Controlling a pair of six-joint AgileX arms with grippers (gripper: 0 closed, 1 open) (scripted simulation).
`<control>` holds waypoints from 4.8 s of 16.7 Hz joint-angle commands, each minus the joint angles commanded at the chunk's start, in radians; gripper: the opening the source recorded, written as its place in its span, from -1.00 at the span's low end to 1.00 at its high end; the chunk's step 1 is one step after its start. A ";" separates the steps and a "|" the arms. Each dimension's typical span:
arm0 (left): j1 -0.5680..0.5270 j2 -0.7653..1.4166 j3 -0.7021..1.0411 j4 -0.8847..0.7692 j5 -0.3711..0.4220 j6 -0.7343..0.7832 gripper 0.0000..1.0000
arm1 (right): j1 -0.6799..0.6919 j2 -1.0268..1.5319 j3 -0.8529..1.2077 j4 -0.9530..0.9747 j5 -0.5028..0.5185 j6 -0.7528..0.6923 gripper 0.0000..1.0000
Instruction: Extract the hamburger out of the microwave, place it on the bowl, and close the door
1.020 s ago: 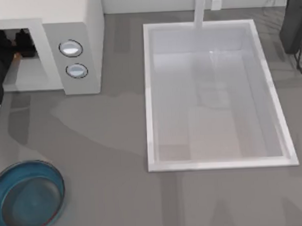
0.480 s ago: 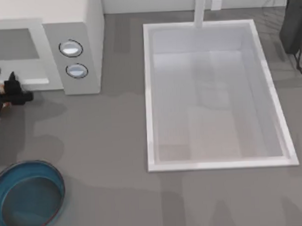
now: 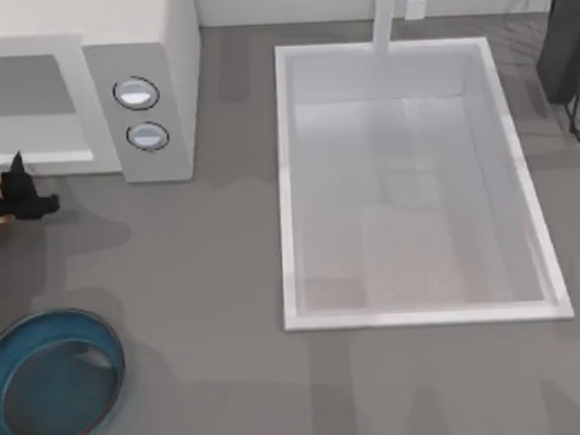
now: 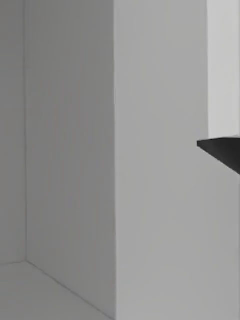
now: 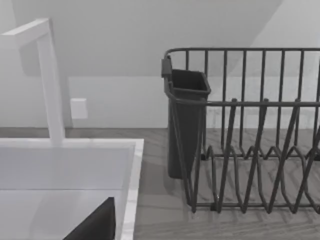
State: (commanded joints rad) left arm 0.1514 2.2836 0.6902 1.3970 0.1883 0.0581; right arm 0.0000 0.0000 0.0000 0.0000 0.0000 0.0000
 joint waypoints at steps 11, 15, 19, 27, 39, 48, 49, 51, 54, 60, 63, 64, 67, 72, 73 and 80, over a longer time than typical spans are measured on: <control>0.001 -0.339 0.004 -0.340 -0.004 0.002 -1.00 | 0.000 0.000 0.000 0.000 0.000 0.000 1.00; 0.001 -0.430 0.005 -0.434 -0.005 0.002 -1.00 | 0.000 0.000 0.000 0.000 0.000 0.000 1.00; 0.001 -0.428 0.004 -0.434 -0.005 0.004 -1.00 | 0.000 0.000 0.000 0.000 0.000 0.000 1.00; -0.096 -0.434 0.142 -0.712 -0.097 -0.281 -1.00 | 0.000 0.000 0.000 0.000 0.000 0.000 1.00; -0.489 -0.339 0.575 -1.945 -0.483 -1.625 -1.00 | 0.000 0.000 0.000 0.000 0.000 0.000 1.00; -0.753 -0.086 0.657 -2.818 -0.770 -2.587 -1.00 | 0.000 0.000 0.000 0.000 0.000 0.000 1.00; -0.773 -0.056 0.654 -2.885 -0.792 -2.658 -1.00 | 0.000 0.000 0.000 0.000 0.000 0.000 1.00; -0.806 -0.002 0.645 -2.993 -0.830 -2.771 -1.00 | 0.000 0.000 0.000 0.000 0.000 0.000 1.00; -0.832 0.045 0.634 -3.076 -0.860 -2.856 -1.00 | 0.000 0.000 0.000 0.000 0.000 0.000 1.00; -0.829 0.043 0.643 -3.077 -0.872 -2.864 -1.00 | 0.000 0.000 0.000 0.000 0.000 0.000 1.00; -0.824 0.039 0.633 -3.066 -0.876 -2.860 -1.00 | 0.000 0.000 0.000 0.000 0.000 0.000 1.00; -0.819 0.036 0.625 -3.056 -0.880 -2.857 -1.00 | 0.000 0.000 0.000 0.000 0.000 0.000 1.00; -0.801 0.026 0.592 -3.018 -0.896 -2.845 -1.00 | 0.000 0.000 0.000 0.000 0.000 0.000 1.00; -0.767 0.021 0.525 -2.945 -0.925 -2.825 -1.00 | 0.000 0.000 0.000 0.000 0.000 0.000 1.00; -0.762 0.024 0.513 -2.933 -0.929 -2.822 -1.00 | 0.000 0.000 0.000 0.000 0.000 0.000 1.00; -0.752 0.045 0.485 -2.909 -0.937 -2.816 -1.00 | 0.000 0.000 0.000 0.000 0.000 0.000 1.00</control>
State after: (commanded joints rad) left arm -0.6005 2.3289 1.1747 -1.5118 -0.7489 -2.7578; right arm 0.0000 0.0000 0.0000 0.0000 0.0000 0.0000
